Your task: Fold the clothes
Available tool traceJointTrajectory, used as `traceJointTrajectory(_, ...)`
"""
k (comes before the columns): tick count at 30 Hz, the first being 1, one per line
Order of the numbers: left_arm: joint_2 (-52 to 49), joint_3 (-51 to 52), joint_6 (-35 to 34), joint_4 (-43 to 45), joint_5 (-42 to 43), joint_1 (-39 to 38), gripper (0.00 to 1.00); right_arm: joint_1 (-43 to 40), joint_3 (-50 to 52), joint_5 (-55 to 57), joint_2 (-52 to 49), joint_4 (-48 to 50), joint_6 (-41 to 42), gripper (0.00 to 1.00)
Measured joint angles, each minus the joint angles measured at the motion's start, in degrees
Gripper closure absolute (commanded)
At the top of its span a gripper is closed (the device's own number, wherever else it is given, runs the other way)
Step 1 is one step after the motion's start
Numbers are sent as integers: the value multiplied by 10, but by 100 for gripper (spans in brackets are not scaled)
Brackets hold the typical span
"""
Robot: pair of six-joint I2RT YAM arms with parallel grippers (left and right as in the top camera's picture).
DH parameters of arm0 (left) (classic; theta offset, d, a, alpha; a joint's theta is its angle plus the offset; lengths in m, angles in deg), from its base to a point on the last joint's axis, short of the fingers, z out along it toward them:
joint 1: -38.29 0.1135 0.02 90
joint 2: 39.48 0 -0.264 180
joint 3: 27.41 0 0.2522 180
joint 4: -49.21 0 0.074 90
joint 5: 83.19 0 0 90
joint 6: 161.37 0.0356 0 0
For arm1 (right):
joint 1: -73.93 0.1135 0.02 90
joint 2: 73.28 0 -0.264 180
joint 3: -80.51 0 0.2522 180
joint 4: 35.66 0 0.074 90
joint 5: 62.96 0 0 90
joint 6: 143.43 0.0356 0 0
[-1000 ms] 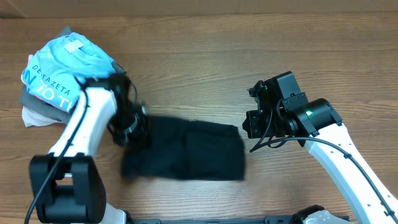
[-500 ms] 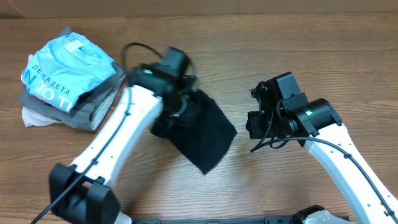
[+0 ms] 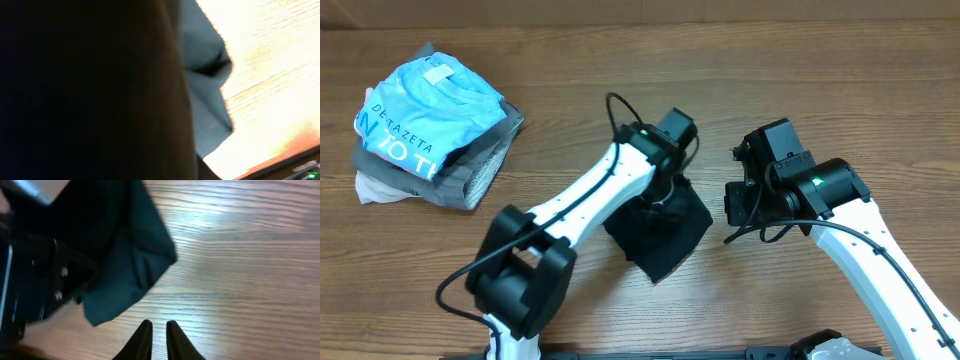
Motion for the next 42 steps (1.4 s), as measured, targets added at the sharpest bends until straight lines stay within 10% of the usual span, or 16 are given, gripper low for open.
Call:
traceJointTrajectory(16,10,-120,37,-178,5,6,27,-53,0,66,0,6,54,70)
traceJointTrajectory(30,92,-181,62,-274,-110,101,9,-11,34,-102,-15,218,-19,55)
traceJointTrajectory(35,92,-181,75,-277,-122,141,6,35,53,-106,-94,229,-57,58)
traceJointTrajectory(42,92,-181,91,-274,-126,161,2,61,62,-66,-150,211,-65,95)
